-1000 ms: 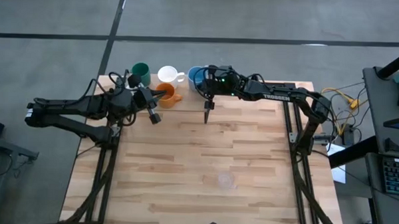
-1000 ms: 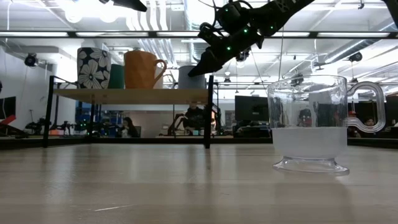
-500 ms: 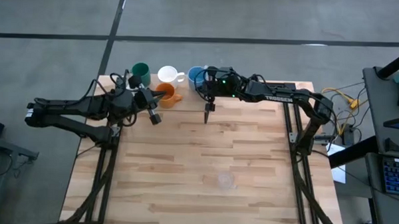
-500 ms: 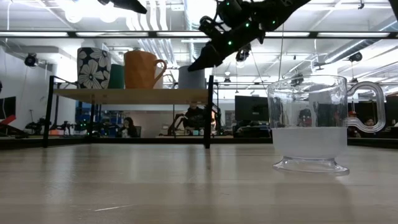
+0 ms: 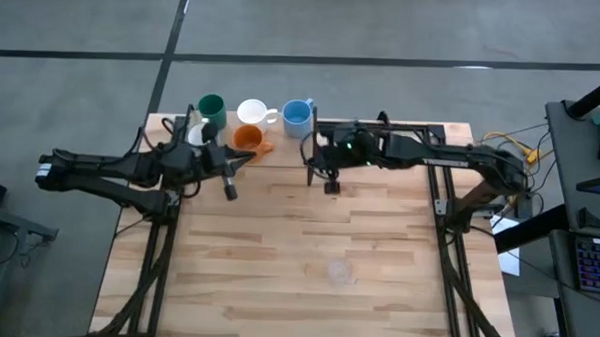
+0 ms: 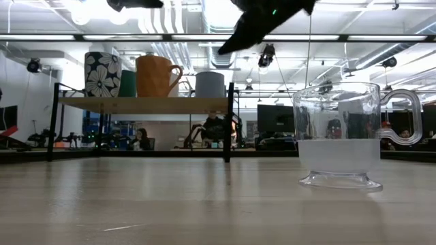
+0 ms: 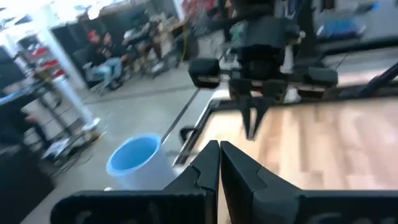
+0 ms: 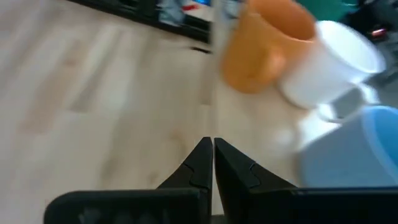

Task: Stack small to large cups/mugs on shelf
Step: Put the transparent mug on the shelf

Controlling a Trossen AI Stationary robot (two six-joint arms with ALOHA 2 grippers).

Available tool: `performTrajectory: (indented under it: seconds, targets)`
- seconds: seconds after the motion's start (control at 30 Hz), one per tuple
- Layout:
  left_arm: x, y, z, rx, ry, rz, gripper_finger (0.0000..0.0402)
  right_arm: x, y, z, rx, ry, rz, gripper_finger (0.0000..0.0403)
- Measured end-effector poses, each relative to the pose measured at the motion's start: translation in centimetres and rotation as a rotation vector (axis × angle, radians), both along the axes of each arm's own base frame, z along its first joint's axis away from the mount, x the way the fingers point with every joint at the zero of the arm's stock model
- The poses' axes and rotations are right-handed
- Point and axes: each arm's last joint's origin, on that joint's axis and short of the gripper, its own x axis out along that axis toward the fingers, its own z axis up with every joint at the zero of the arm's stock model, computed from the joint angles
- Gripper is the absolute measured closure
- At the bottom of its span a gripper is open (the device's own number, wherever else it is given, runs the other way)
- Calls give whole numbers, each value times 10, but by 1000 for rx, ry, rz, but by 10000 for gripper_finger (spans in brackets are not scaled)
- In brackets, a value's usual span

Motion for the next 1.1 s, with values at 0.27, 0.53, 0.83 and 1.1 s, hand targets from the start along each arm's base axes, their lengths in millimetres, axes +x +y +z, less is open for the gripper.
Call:
performTrajectory:
  seconds: [0.27, 0.53, 0.83, 1.1]
  targets:
    - [-5, -15, -17, -8, -96, -116, 402, -19, 60, 14, 160, 60, 59, 394]
    - [-14, -23, -27, -13, -136, -172, 402, -40, 98, 10, 387, 225, -81, 394]
    - [-15, -23, -39, -5, -105, -174, 402, -49, 140, 2, 656, 416, -290, 394]
    - [-17, -23, -39, 45, -107, -178, 402, -55, 187, 4, 636, 408, -272, 394]
